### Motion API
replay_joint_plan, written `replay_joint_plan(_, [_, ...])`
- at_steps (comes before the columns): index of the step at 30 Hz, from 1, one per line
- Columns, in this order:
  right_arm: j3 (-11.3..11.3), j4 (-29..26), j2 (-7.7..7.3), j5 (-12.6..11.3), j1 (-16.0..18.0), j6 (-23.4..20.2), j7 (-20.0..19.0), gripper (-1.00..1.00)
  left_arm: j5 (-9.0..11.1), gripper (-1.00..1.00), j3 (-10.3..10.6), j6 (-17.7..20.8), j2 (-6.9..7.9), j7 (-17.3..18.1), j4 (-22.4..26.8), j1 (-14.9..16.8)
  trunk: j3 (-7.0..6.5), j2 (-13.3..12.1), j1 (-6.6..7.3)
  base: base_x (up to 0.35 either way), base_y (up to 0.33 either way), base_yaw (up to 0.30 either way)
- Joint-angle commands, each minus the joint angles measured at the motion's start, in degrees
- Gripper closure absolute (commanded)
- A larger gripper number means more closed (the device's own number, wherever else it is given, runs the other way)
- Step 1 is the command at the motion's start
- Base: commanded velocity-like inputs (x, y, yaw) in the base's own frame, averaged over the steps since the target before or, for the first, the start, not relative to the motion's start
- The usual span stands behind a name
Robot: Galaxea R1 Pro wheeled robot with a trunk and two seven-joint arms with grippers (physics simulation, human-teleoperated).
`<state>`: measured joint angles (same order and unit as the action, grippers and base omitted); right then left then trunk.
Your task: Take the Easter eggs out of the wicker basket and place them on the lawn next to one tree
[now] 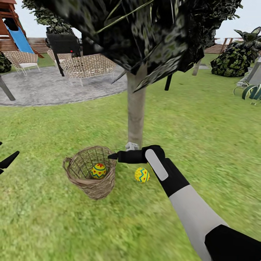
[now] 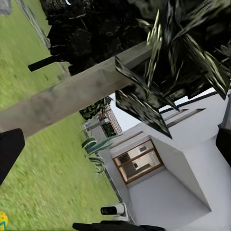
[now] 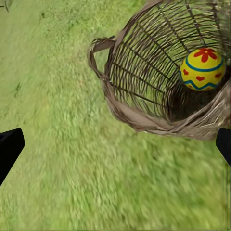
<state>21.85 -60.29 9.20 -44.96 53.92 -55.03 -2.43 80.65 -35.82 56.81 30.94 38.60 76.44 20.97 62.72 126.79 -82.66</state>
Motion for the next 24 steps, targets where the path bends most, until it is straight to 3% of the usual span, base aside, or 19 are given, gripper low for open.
replay_joint_plan(1, [0.12, -0.01, 0.02, 0.3, 0.04, -0.13, 1.91, -1.0, -0.14, -1.0, -0.04, 0.23, 0.0, 0.25, -0.06, 0.06, 0.05, 0.02, -0.01, 0.228, 0.223, 0.0])
replay_joint_plan(9, [0.45, 0.09, 0.03, 0.91, 0.04, 1.73, 7.37, -1.0, -0.14, -1.0, 0.06, 0.23, 0.07, 0.25, 0.18, 0.04, 0.05, 0.02, -0.01, 0.286, 0.108, 0.01])
replay_joint_plan(14, [4.55, 0.15, 0.11, 1.91, 0.04, 3.23, 13.4, -1.0, -0.14, -1.0, 0.18, 0.21, -0.01, 0.25, 0.21, 0.05, 0.05, 0.02, -0.01, 0.324, 0.006, 0.156])
replay_joint_plan(19, [7.52, 0.17, 0.12, 1.74, 0.04, 5.01, 14.22, -1.0, -0.14, -1.0, 0.19, 0.19, -0.15, 0.25, 0.16, 0.04, 0.05, 0.02, -0.01, 0.124, 0.014, 0.065])
replay_joint_plan(24, [8.39, 0.15, 0.12, 1.69, 0.04, 5.19, 14.25, -1.0, -0.09, -1.0, 0.15, 0.23, -0.18, 0.32, 0.0, 0.04, 0.05, 0.02, -0.01, 0.009, 0.245, 0.005])
